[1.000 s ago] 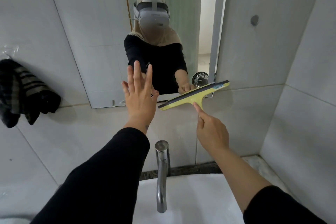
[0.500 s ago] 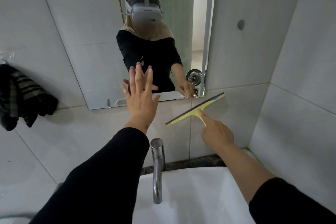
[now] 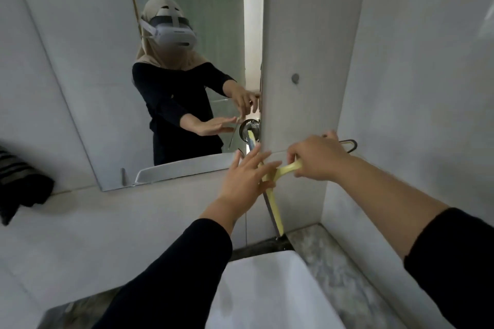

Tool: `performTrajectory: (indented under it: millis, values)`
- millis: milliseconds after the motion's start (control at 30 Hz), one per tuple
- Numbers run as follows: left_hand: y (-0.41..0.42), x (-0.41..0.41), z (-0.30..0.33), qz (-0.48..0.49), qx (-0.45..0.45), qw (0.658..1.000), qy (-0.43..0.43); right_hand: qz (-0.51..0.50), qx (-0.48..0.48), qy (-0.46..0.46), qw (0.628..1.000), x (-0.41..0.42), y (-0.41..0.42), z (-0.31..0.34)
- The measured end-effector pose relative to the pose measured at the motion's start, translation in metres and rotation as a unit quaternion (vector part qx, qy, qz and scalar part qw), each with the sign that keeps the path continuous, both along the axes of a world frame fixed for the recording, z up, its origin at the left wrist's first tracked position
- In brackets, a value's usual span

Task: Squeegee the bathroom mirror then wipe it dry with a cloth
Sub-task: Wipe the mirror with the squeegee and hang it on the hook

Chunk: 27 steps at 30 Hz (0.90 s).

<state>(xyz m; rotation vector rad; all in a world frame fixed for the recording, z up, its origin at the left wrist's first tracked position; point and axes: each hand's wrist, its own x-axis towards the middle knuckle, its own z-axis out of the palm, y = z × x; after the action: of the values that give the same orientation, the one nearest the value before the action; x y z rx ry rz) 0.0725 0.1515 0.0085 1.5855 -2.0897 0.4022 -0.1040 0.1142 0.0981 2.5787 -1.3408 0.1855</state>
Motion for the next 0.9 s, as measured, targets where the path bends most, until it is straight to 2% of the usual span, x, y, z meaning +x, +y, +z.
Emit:
performTrajectory:
  millis: [167,300,333,400,467,567,633,667,800,900]
  values:
    - [-0.007,-0.014,0.022,-0.013,-0.101,0.993,-0.053,0.014,-0.030,-0.006,0.999,-0.018,-0.003,0.028]
    - [-0.010,-0.024,0.039,0.012,-0.084,0.996,-0.032,-0.020,-0.077,-0.016,0.997,-0.028,-0.014,0.045]
    - [-0.011,-0.026,0.040,0.024,-0.085,0.996,-0.027,-0.034,-0.073,-0.031,0.996,-0.030,-0.018,0.048]
    - [-0.014,-0.030,0.042,0.049,-0.092,0.994,-0.018,-0.064,-0.039,-0.120,0.990,-0.028,-0.025,0.054]
    - [-0.019,-0.034,0.039,0.078,-0.085,0.993,0.000,-0.089,-0.023,-0.264,0.960,-0.022,-0.030,0.059]
    - [-0.026,-0.042,0.032,0.105,-0.110,0.988,0.027,-0.139,0.019,-0.475,0.869,-0.007,-0.039,0.060]
    - [-0.033,-0.049,0.026,0.113,-0.135,0.984,0.023,-0.169,0.084,-0.555,0.810,0.004,-0.048,0.055]
    - [-0.037,-0.051,0.023,0.117,-0.147,0.982,0.021,-0.174,0.094,-0.572,0.796,0.009,-0.053,0.052]
    - [-0.050,-0.051,0.012,0.131,-0.158,0.979,0.001,-0.179,0.075,-0.558,0.807,0.022,-0.076,0.046]
    - [-0.064,-0.049,0.001,0.116,-0.144,0.982,-0.042,-0.131,0.063,-0.542,0.827,0.027,-0.094,0.048]
